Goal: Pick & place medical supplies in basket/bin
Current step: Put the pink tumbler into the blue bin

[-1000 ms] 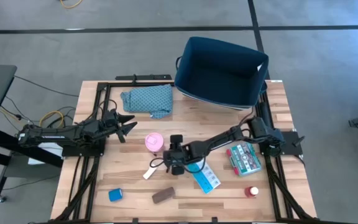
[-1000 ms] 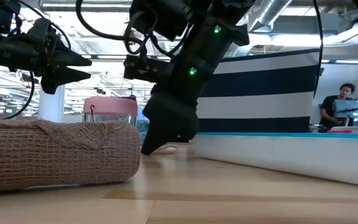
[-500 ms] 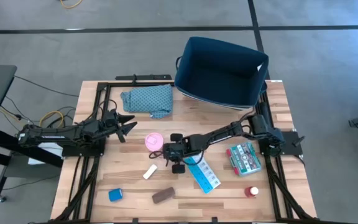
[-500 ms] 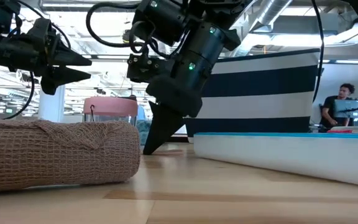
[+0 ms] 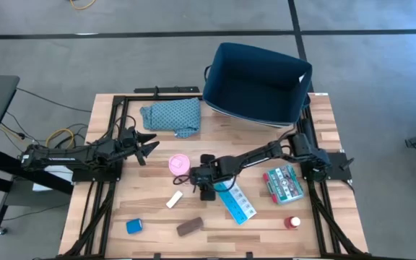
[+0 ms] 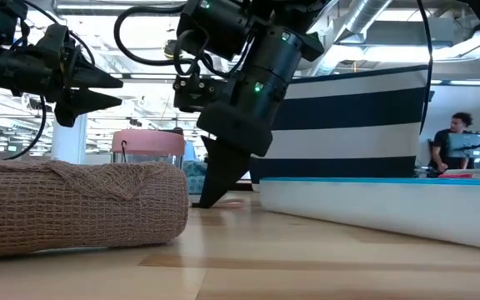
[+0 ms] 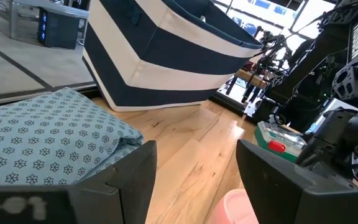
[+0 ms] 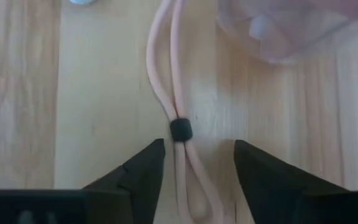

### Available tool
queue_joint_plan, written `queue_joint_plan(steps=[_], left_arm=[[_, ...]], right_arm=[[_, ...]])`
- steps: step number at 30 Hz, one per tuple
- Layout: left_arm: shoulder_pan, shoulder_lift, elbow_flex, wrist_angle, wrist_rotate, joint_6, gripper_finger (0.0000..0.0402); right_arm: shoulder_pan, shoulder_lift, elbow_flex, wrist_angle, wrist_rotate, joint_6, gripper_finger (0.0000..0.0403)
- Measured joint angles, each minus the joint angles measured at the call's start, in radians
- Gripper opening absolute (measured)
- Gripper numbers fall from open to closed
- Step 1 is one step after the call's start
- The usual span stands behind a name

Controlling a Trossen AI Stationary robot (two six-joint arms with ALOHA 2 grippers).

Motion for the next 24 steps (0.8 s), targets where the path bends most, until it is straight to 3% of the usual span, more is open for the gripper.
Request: queue_joint_plan(steps=[4, 8, 12, 20, 24], left_arm=[[0.000, 0.000, 0.000, 0.000, 0.000, 0.000, 0.0210], [0.000, 0.000, 0.000, 0.000, 0.000, 0.000, 0.0210], [0.000, 0.000, 0.000, 0.000, 0.000, 0.000, 0.0210], [0.000, 0.000, 0.000, 0.000, -0.001, 0.000, 0.0210], [0.000, 0.000, 0.000, 0.000, -0.001, 0.000, 0.0210]], right_arm=[[0.000, -0.002, 0.001, -0.076, -0.017, 0.001, 0.0206], [0.000, -0.003, 0.001, -0.112, -0.068, 0.001, 0.0188], [-0.001, -0.003, 0.001, -0.113, -0.095, -0.001, 0.0147], [-0.005, -0.003, -0.001, -0.091, -0.123, -0.005, 0.0020], [0.003, 0.001, 0.044, -0.132, -0.101, -0.011, 0.0009]])
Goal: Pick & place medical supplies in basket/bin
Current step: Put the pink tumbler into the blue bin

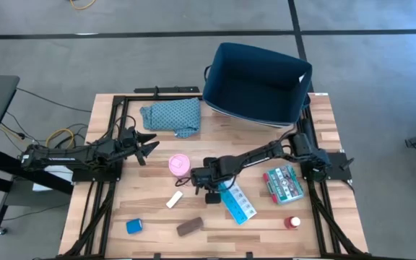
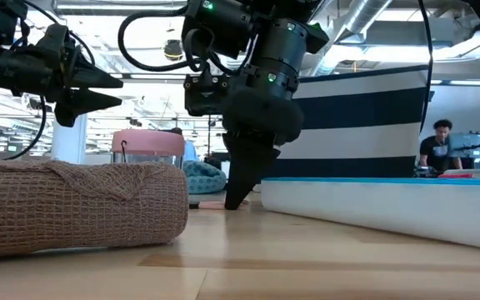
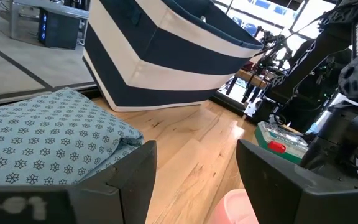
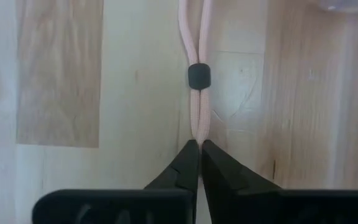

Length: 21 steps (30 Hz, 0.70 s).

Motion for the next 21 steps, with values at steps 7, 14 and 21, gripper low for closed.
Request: queue_joint_plan(steps=[7, 14, 21], left_arm=[[0.000, 0.000, 0.000, 0.000, 0.000, 0.000, 0.0210], [0.000, 0.000, 0.000, 0.000, -0.001, 0.000, 0.0210], [0.000, 0.000, 0.000, 0.000, -0.010, 0.000, 0.0210]], right_arm=[[0.061, 0.013, 0.188, -0.264, 0.260, -0.017, 0.0002], [0.110, 0.008, 0.401, -0.629, 0.512, 0.126, 0.0001], [0.181, -0.011, 0.542, -0.889, 0.648, 0.328, 0.0001]])
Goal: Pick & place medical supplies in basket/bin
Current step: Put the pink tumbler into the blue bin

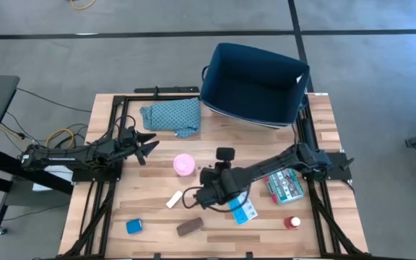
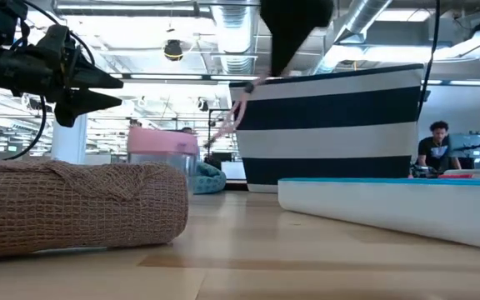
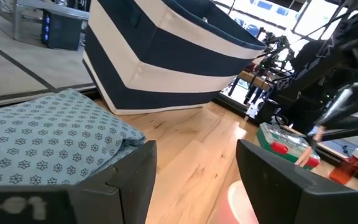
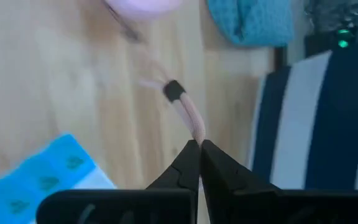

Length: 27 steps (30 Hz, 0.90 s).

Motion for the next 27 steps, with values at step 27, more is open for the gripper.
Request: queue_joint_plan(steps=[27], left_arm=[[0.000, -0.001, 0.000, 0.016, -0.052, 0.001, 0.0210]], right_arm=[[0.035, -0.548, -0.007, 0.084, 0.909, -0.189, 0.0000]])
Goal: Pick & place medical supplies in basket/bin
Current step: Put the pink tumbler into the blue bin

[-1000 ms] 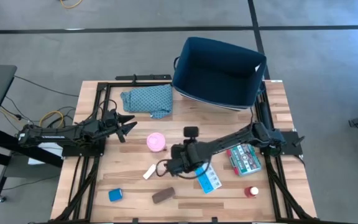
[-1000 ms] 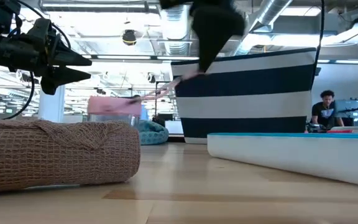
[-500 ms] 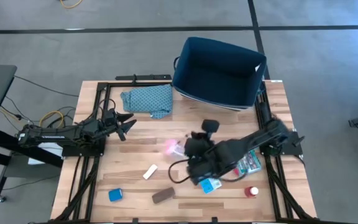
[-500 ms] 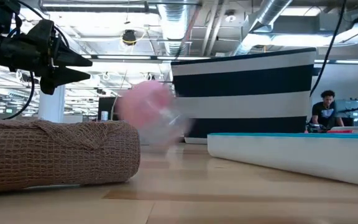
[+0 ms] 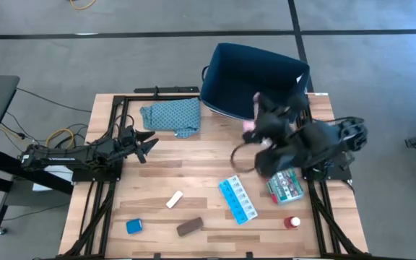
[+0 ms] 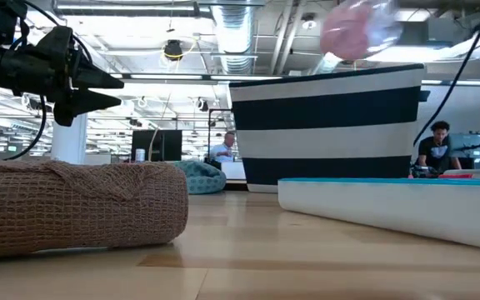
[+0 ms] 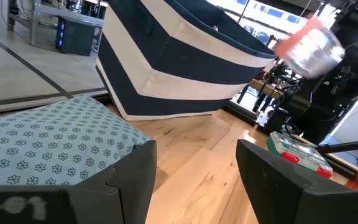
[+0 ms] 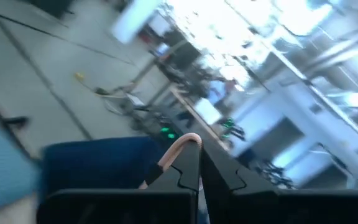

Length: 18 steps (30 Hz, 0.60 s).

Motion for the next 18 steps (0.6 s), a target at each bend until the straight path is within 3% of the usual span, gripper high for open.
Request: queue_joint_plan(steps=[5, 9, 15, 18], left_arm=[[0.000, 0.000, 0.000, 0.001, -0.007, 0.000, 0.0210], [0.000, 0.000, 0.000, 0.000, -0.052, 0.001, 0.0210], [0.000, 0.000, 0.000, 0.000, -0.076, 0.002, 0.0210], [0.000, 0.000, 0.000, 0.000, -0.075, 0.002, 0.0210]], right_arm=[[-0.149, -0.085, 0.000, -0.019, 0.001, -0.019, 0.0000], [-0.307, -0.122, 0.000, -0.064, -0.038, 0.062, 0.0000], [-0.534, -0.110, -0.028, -0.091, -0.486, 0.151, 0.0000], [-0.614, -0.082, -0.080, -0.091, -0.589, 0.124, 0.0000]])
